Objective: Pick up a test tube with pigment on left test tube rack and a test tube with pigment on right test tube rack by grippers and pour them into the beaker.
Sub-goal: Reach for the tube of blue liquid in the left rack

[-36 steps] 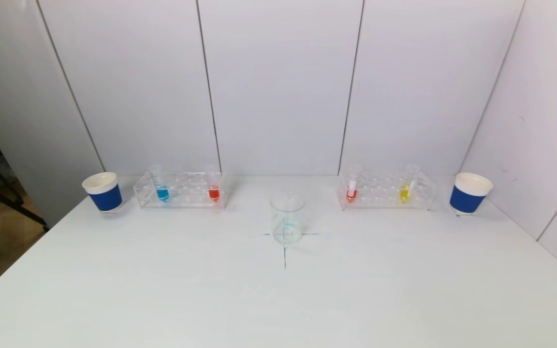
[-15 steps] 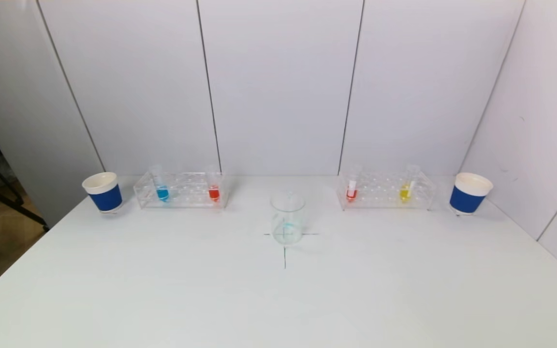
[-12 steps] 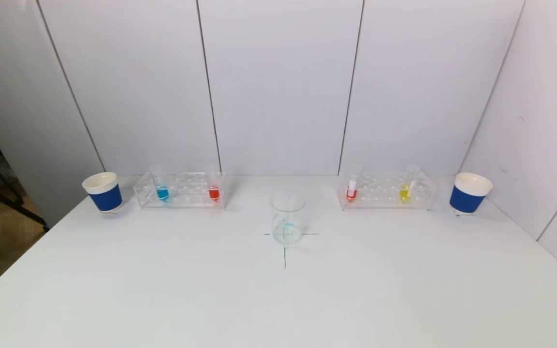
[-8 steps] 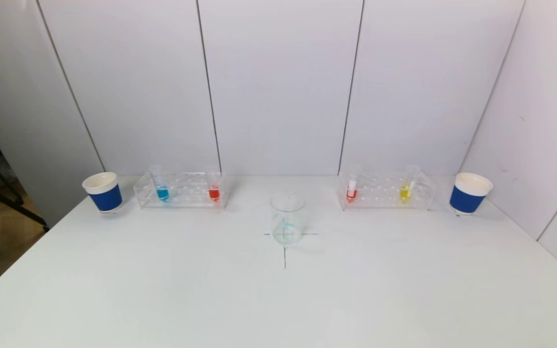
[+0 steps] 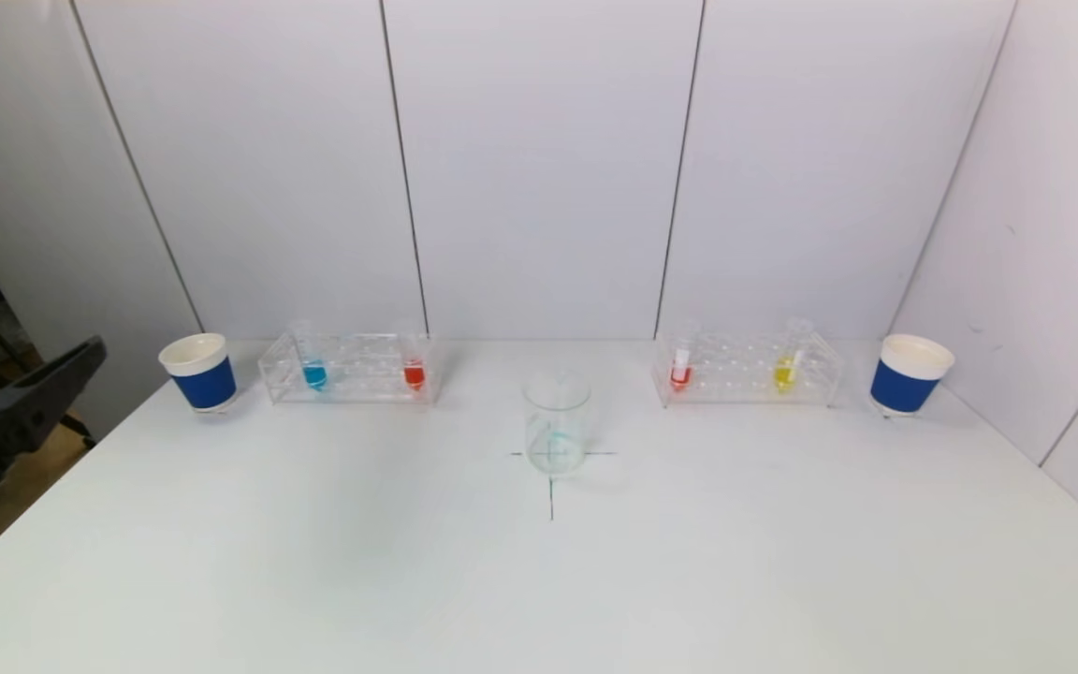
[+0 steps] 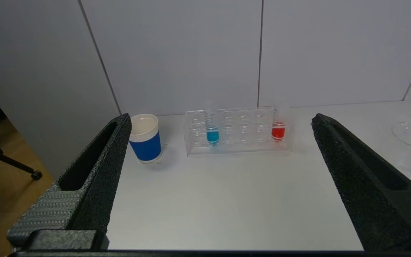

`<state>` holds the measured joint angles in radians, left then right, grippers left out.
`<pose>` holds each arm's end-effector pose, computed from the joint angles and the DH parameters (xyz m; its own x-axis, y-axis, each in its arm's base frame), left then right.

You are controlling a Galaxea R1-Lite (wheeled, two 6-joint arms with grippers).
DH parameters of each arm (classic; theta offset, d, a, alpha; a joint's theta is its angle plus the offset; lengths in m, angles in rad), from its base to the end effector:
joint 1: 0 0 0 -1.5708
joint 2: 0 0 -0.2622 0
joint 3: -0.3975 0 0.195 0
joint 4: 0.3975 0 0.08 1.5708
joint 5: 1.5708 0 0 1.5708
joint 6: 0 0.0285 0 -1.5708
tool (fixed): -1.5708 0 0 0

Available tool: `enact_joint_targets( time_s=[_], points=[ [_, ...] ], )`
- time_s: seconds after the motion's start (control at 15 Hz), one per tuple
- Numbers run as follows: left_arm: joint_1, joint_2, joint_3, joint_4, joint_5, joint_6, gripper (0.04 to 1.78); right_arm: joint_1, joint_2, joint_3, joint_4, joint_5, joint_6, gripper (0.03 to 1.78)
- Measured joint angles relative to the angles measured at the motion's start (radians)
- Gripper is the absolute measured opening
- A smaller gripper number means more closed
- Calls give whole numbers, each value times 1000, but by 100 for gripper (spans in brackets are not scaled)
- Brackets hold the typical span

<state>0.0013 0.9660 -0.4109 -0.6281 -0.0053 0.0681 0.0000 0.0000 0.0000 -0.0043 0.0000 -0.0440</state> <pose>0.1517 0.0000 0.1930 0.9973 -0.0040 0.0729 -0.0010 0.9977 0.0683 0.0261 0.0000 0.0760 1.0000 0.0000 0.0043 0.0002 0.9990 -0.0440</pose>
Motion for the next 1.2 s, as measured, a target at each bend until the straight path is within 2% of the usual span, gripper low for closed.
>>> enact_joint_targets(
  time_s=[0.33, 0.6, 0.73, 0.87, 1.2],
  points=[
    [2, 394, 42, -380, -1, -37, 176, 0, 0, 0, 0, 0, 0, 171],
    [4, 739, 43, -719, -4, -39, 176, 0, 0, 0, 0, 0, 0, 171],
    [4, 876, 24, -846, -7, -42, 176, 0, 0, 0, 0, 0, 0, 171],
    [4, 979, -20, -889, -20, -43, 176, 0, 0, 0, 0, 0, 0, 171],
    [33, 1119, -105, -893, -70, -43, 176, 0, 0, 0, 0, 0, 0, 171]
  ],
)
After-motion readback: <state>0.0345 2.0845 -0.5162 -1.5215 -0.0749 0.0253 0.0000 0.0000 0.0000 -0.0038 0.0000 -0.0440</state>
